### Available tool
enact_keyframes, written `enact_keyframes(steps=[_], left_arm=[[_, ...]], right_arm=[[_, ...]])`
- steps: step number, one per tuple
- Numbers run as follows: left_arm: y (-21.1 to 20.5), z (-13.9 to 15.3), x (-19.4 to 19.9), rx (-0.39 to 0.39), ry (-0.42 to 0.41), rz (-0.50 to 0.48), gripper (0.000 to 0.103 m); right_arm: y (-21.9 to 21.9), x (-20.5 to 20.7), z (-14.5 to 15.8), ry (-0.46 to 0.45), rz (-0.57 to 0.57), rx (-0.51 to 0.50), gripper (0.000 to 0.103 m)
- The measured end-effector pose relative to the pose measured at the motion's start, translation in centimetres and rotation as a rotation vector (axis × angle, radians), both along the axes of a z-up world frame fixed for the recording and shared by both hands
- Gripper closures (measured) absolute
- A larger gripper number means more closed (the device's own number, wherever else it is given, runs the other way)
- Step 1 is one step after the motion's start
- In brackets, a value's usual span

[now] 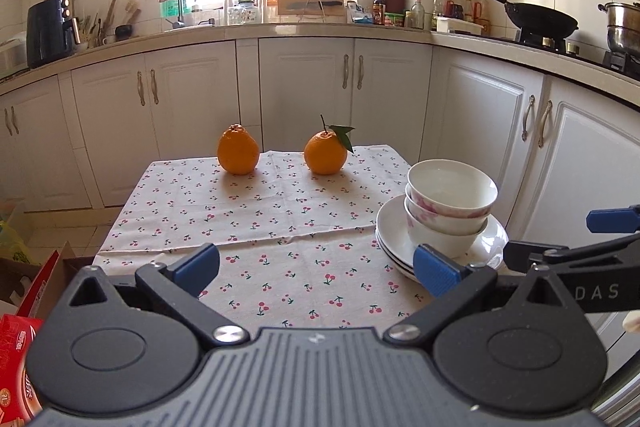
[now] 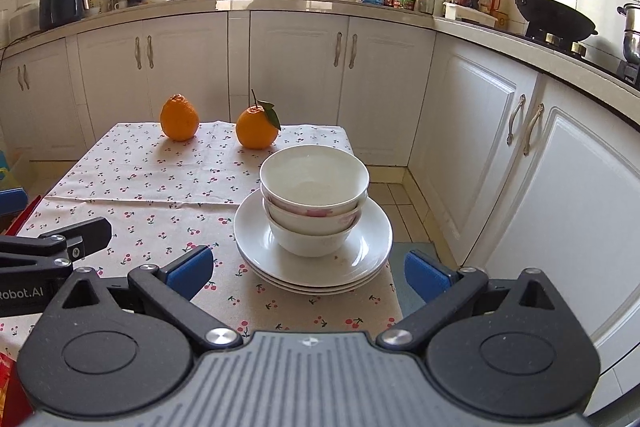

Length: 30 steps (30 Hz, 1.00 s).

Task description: Organize plates and bowls

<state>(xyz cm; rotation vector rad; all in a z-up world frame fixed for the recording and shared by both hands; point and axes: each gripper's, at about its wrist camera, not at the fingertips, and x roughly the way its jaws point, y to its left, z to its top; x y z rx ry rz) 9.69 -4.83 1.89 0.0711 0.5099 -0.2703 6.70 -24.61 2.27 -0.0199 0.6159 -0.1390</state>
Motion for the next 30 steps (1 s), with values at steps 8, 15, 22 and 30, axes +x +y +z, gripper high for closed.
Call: enact_keyframes(steps=[8, 15, 22, 30], left_arm=[[0.02, -0.07, -0.34, 0.015, -0.004, 0.011, 0.001], [-0.07, 0.07, -0.23, 0.017, -0.001, 0.013, 0.001], [-0.03, 0.14, -0.23, 0.016, -0.001, 0.013, 0.001], [0.06, 0.22, -0.24, 0.012, 0.0, 0.015, 0.001]], right_arm=[[0.24, -0.03, -0.14, 0.0, 0.001, -0.003, 0.0], [0.11, -0.04, -0.1, -0.001, 0.001, -0.002, 0.0], [-0.02, -0.05, -0.03, -0.006, 0.002, -0.002, 0.0], [0.08, -0.17, 0.1, -0.012, 0.0, -0.011, 0.0]])
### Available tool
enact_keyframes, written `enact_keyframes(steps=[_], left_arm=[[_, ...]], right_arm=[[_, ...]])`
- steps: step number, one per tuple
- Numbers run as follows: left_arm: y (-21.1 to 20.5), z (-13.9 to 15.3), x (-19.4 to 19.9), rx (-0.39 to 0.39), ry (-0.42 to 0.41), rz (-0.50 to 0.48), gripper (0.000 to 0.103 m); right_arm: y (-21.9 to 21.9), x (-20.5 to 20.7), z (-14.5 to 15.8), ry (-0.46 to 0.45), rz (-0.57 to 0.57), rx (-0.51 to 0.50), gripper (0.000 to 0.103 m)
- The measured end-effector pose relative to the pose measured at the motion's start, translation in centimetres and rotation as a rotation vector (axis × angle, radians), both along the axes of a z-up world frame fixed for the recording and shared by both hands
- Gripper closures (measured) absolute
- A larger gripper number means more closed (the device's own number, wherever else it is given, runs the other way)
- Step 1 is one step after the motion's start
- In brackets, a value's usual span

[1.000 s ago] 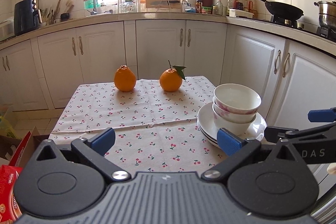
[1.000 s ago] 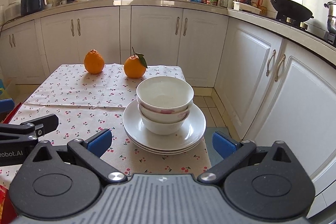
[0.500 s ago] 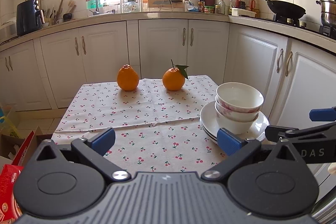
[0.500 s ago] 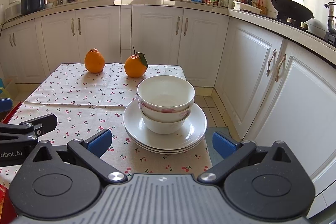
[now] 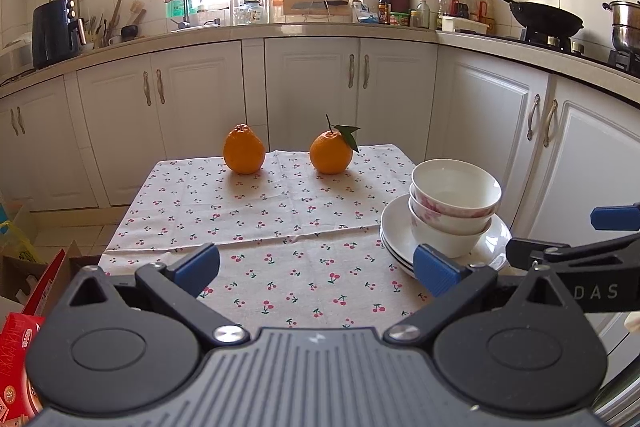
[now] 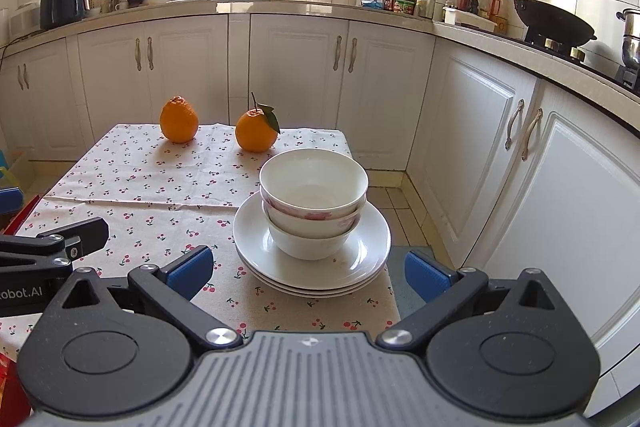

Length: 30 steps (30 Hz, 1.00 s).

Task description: Organize plates and bowls

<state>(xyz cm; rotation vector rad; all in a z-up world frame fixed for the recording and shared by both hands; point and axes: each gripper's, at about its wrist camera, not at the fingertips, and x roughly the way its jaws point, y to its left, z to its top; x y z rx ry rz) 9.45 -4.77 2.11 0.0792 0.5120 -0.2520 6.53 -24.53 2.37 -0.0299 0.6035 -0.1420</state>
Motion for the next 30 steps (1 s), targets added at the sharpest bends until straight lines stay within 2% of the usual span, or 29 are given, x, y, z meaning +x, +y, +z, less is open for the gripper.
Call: enact_keyframes(steps=[30], left_arm=[[-0.08, -0.06, 0.14, 0.003, 0.011, 0.006, 0.001]], right_arm=[[-0.04, 0.04, 0.04, 0.001, -0.002, -0.007, 0.0]])
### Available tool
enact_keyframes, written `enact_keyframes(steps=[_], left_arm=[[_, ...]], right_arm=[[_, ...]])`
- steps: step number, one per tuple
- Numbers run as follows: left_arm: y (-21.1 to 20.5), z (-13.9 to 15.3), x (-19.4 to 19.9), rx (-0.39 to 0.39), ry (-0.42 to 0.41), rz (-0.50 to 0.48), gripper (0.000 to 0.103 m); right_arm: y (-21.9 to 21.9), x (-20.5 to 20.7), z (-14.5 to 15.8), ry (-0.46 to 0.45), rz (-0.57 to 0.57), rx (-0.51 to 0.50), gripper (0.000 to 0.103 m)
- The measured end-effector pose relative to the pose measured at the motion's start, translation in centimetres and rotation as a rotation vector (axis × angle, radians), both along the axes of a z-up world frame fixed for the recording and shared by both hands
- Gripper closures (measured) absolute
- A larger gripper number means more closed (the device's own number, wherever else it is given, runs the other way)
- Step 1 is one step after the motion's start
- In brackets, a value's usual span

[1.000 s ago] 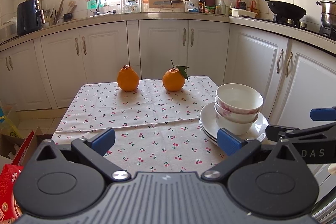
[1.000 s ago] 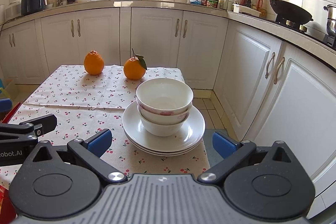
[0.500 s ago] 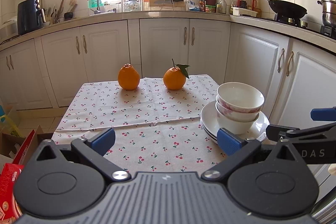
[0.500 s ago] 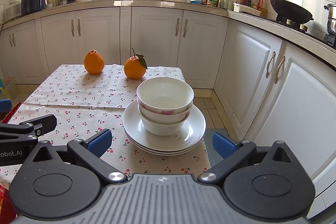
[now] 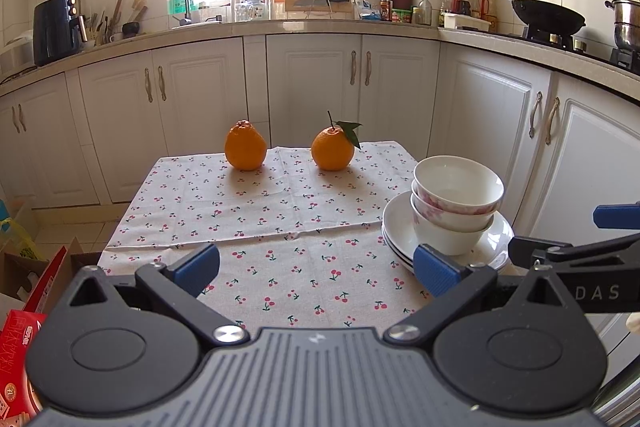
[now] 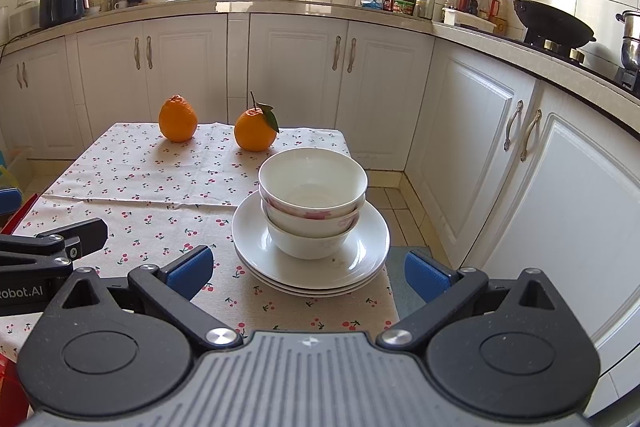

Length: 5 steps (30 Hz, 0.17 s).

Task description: Organize plates and bowls

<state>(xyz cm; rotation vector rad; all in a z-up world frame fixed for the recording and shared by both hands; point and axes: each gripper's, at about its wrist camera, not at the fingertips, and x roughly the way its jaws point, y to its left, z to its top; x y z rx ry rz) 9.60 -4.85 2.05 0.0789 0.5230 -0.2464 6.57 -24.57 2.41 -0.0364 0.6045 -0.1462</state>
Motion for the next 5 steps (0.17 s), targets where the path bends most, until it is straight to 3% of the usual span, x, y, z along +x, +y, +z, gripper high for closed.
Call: enact_keyframes(steps=[5], left_arm=[[0.11, -0.1, 0.06, -0.002, 0.004, 0.0, 0.001]], right_arm=[[-0.01, 0.02, 0.01, 0.001, -0.001, -0.003, 0.0]])
